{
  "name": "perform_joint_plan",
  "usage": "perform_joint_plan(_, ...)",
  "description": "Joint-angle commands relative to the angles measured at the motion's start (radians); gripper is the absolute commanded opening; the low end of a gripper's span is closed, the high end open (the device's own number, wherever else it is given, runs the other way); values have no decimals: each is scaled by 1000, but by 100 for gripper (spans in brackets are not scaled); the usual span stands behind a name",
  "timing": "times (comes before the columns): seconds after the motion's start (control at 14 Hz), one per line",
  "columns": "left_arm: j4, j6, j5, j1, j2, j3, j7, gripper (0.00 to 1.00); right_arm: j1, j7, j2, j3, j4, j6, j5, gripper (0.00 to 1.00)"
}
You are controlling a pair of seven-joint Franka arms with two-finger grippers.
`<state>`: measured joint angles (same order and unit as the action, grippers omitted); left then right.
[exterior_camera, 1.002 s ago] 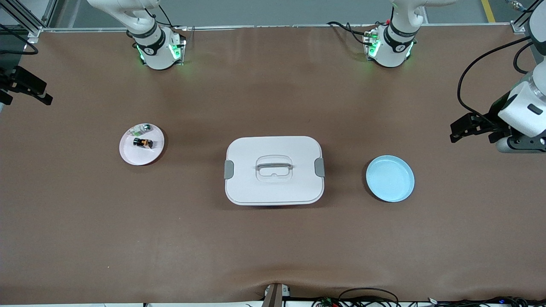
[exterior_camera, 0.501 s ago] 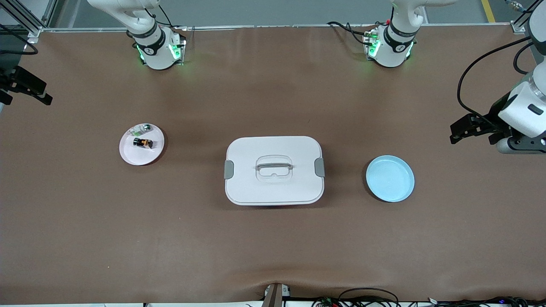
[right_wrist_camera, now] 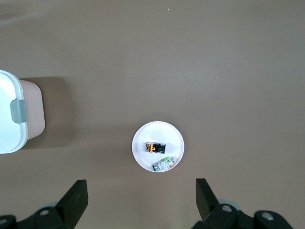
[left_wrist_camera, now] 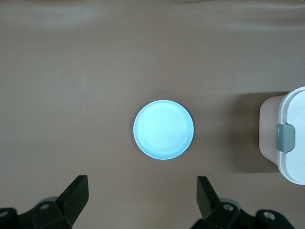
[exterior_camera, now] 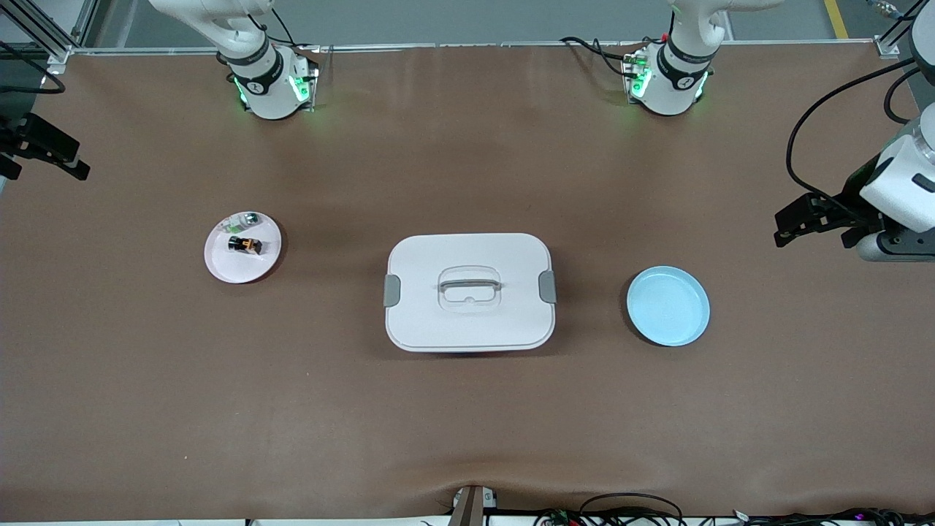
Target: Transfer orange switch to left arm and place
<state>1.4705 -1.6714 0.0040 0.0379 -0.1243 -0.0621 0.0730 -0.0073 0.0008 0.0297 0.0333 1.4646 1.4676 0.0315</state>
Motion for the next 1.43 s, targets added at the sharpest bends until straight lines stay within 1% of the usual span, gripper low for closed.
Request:
perform_joint_plan(0.0, -19, -2, 0, 20, 3, -4, 25, 100, 0, 16, 21, -1, 22, 8, 2, 100)
perform_joint_plan(0.07, -19, -2, 2, 33, 2, -1, 25, 100, 1, 16, 21, -3, 22, 8, 2, 100)
perform_joint_plan(1.0, -21, -1, -16, 16, 5, 7, -1, 100, 3, 16, 21, -4, 20, 8, 4, 100)
perform_joint_plan(1.15, -21, -1, -47, 14, 5, 8, -2, 100, 3, 16, 21, -4, 20, 8, 4, 100)
perform_joint_plan(1.36, -21, -1, -50, 14, 5, 8, -2, 100, 3, 16, 21, -4, 20, 8, 4, 100)
